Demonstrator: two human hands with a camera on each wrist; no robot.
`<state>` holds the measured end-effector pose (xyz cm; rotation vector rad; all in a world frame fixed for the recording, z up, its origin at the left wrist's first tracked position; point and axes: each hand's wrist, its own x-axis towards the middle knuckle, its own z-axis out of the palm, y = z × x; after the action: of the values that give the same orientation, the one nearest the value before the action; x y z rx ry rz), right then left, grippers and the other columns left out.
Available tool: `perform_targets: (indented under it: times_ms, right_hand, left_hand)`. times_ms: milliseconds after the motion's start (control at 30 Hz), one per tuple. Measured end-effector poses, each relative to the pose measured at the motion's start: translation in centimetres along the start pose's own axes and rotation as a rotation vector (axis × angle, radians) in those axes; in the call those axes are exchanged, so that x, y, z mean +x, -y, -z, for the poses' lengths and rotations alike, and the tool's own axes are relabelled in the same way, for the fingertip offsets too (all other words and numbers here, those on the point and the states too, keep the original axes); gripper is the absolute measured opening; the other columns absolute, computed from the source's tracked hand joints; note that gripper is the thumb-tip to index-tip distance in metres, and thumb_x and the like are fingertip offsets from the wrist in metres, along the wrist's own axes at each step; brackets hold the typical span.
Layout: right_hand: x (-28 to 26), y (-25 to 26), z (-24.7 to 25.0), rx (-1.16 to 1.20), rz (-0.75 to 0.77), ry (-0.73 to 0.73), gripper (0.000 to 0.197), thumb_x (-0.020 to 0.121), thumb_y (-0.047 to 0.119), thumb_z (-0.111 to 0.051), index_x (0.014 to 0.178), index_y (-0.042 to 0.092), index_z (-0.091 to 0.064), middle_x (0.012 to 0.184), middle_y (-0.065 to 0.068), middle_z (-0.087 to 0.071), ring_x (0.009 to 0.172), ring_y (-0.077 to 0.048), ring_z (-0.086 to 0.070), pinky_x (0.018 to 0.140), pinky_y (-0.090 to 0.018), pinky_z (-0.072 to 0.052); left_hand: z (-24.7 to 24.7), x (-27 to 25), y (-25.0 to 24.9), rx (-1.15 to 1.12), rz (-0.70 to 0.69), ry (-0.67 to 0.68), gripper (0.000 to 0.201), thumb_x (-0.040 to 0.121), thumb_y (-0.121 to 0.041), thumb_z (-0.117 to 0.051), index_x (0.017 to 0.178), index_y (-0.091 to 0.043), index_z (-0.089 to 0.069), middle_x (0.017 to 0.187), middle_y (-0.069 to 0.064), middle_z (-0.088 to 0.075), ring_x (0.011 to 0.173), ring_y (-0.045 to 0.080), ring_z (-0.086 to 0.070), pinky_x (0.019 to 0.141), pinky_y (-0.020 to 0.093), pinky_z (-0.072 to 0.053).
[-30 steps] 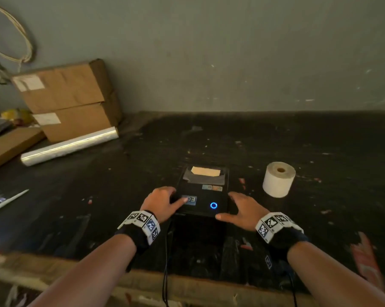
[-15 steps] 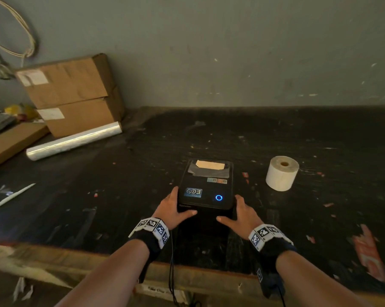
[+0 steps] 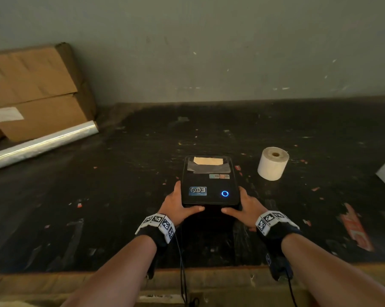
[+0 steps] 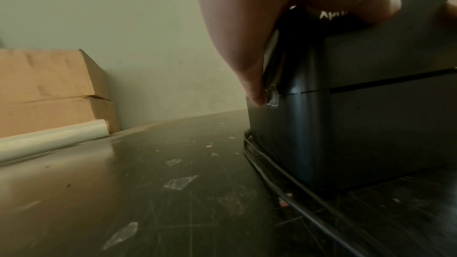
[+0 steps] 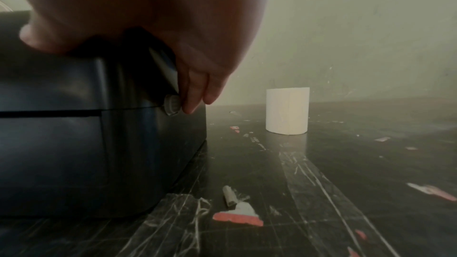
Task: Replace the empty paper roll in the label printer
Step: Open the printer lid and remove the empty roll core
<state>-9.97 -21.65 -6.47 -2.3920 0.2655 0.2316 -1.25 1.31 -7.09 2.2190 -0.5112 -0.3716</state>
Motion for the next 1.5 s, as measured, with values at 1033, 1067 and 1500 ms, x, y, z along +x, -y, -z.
perform_targets:
  times_ms: [1033, 1067, 1500]
  right_hand:
    - [-0.3, -0.6, -1.4, 0.069, 0.144, -0.150, 0.084, 0.082, 0.046, -0.064, 0.146, 0.018, -0.018, 0.147, -0.006, -0.041, 0.133, -0.019, -0.041, 0.106, -0.030, -0.031]
    - [-0.3, -0.6, -1.5, 0.072, 0.140, -0.149, 0.084, 0.082, 0.046, -0.064, 0.147, 0.018, -0.018, 0.147, -0.006, -0.040, 0.134, -0.019, -0.041, 0.107, -0.032, -0.031]
    - [2.6, 3.1, 1.7, 0.256, 0.050, -0.400, 0.066, 0.086, 0.058, -0.050, 0.137, 0.017, -0.038, 0.133, -0.008, -0.055, 0.121, -0.023, -0.053, 0.103, -0.037, -0.042]
  left_hand:
    - [-1.7, -0.8, 1.0, -0.125, -0.060, -0.168, 0.072, 0.081, -0.044, -0.068, 0.141, -0.025, -0.033, 0.127, -0.005, -0.058, 0.110, 0.003, -0.053, 0.092, 0.020, -0.038]
    - [-1.6, -0.8, 1.0, -0.123, -0.055, -0.169, 0.072, 0.081, -0.043, -0.068, 0.140, -0.024, -0.033, 0.128, -0.005, -0.058, 0.107, 0.001, -0.051, 0.091, 0.020, -0.038]
    - [1.7, 3.6, -4.5, -0.181, 0.050, -0.339, 0.064, 0.081, -0.059, -0.059, 0.129, -0.017, -0.051, 0.121, 0.005, -0.064, 0.116, 0.024, -0.058, 0.095, 0.026, -0.042]
